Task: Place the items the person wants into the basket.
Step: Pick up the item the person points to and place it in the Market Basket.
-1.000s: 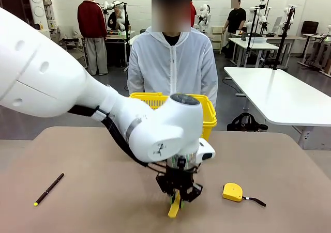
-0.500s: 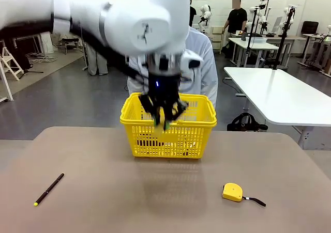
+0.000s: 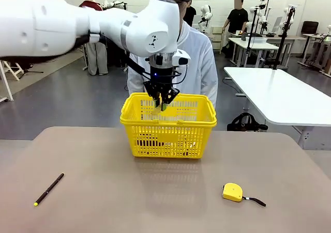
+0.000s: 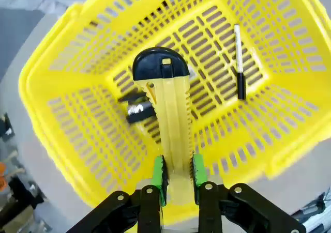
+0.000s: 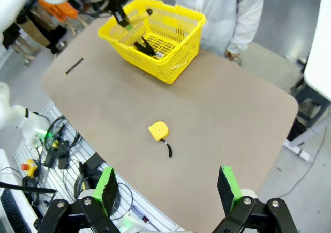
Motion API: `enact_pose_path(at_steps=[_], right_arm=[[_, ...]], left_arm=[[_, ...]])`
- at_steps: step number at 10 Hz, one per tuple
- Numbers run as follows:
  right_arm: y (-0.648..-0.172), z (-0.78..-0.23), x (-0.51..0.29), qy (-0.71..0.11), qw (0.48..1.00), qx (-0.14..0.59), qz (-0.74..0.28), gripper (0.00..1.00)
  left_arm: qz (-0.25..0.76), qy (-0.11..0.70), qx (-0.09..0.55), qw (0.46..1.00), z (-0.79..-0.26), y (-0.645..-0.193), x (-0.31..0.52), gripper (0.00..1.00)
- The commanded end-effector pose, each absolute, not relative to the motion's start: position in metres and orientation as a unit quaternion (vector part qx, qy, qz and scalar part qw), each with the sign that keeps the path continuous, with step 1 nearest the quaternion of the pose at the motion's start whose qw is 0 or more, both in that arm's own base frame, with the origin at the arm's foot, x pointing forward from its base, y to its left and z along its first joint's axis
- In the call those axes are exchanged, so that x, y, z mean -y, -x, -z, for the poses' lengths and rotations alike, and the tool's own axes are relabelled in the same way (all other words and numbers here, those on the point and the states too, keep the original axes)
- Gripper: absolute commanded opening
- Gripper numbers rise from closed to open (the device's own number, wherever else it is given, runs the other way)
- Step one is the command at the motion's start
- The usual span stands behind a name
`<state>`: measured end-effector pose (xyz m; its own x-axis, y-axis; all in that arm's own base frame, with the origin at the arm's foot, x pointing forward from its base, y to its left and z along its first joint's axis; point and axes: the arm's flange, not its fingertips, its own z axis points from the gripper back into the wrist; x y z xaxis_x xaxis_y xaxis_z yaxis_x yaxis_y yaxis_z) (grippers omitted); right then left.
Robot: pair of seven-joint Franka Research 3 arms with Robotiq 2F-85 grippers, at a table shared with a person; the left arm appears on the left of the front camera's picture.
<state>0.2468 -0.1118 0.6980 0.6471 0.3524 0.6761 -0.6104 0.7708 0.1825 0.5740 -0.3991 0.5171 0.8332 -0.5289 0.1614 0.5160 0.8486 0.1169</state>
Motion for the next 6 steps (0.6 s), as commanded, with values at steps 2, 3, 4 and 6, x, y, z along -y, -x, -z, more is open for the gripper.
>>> enact_pose_path(at_steps=[2,3,4,6], right_arm=[[-0.248,-0.697,0.111,-0.208,0.881,0.322,-0.278,1.0],[-0.248,-0.697,0.111,-0.208,0.881,0.322,-0.278,1.0],[-0.248,-0.697,0.111,-0.208,0.881,0.322,-0.278,1.0],[-0.248,-0.697,0.111,-0.208,0.881,0.322,-0.278,1.0]], left_arm=[[0.317,-0.008,0.085,0.945,-0.519,-0.59,0.41,0.0],[0.315,-0.014,0.074,0.946,-0.511,-0.589,0.409,0.0],[0.319,-0.016,0.066,0.945,-0.503,-0.589,0.408,0.0],[0.317,-0.016,0.049,0.947,-0.484,-0.591,0.405,0.0]])
